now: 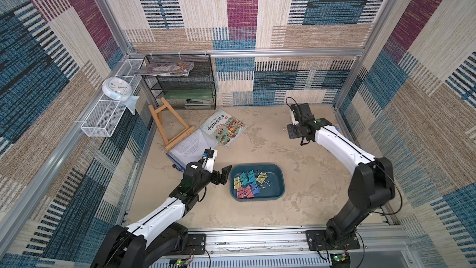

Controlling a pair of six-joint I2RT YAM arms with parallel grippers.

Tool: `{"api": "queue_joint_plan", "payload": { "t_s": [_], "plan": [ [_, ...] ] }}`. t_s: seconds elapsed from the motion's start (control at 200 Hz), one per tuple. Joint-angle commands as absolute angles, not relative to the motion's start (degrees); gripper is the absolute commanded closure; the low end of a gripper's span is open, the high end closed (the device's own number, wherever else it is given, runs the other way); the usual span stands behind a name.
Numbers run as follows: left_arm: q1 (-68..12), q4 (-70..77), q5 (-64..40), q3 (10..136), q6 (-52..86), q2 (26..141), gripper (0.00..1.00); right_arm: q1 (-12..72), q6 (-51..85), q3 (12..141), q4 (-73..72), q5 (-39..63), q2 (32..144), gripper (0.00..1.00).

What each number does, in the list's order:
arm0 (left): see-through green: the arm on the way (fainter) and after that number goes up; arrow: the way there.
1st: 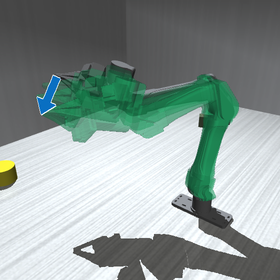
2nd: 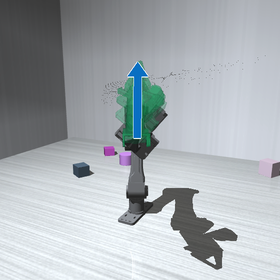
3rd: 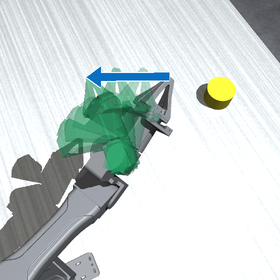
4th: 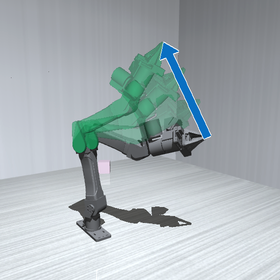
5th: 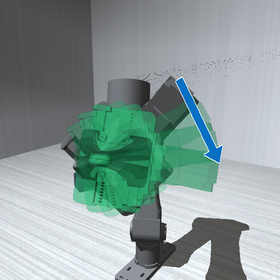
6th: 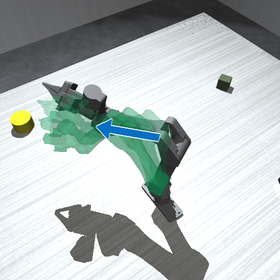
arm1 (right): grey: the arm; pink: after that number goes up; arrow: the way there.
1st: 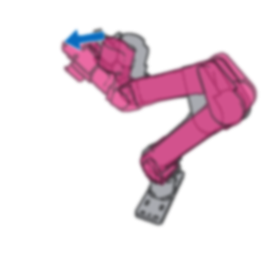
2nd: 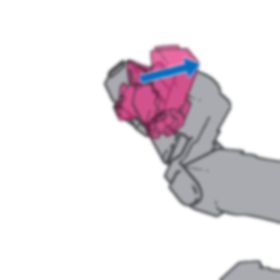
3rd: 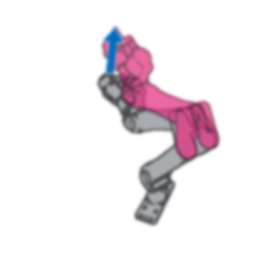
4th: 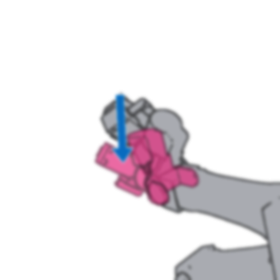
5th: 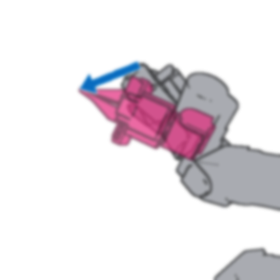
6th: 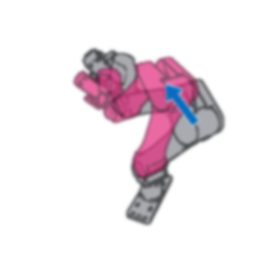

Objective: Put the binder clips in the storage box
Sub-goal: Pick up the binder clip at the center of the board, then place the binder clip in the storage box.

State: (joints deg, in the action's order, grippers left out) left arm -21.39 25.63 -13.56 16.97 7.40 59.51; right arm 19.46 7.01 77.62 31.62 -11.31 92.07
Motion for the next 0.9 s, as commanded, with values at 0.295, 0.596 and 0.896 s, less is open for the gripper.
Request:
{"api": "queue_joint_plan", "payload": {
  "t_s": [0.295, 0.596, 0.896],
  "plan": [
    [-21.35, 27.39, -13.97, 17.82, 7.69, 59.15, 0.01, 19.67, 25.07, 56.20, 27.54, 22.23, 64.81, 1.00],
    [-21.35, 27.07, -13.82, 17.82, 7.56, 59.15, 0.01, 21.95, 30.55, 43.86, 30.00, 30.06, 57.77, 1.00],
    [-21.35, 26.76, -13.71, 17.84, 7.34, 59.24, 0.01, 31.66, 37.97, 37.19, 21.50, 28.83, 61.85, 1.00]
  ]
}}
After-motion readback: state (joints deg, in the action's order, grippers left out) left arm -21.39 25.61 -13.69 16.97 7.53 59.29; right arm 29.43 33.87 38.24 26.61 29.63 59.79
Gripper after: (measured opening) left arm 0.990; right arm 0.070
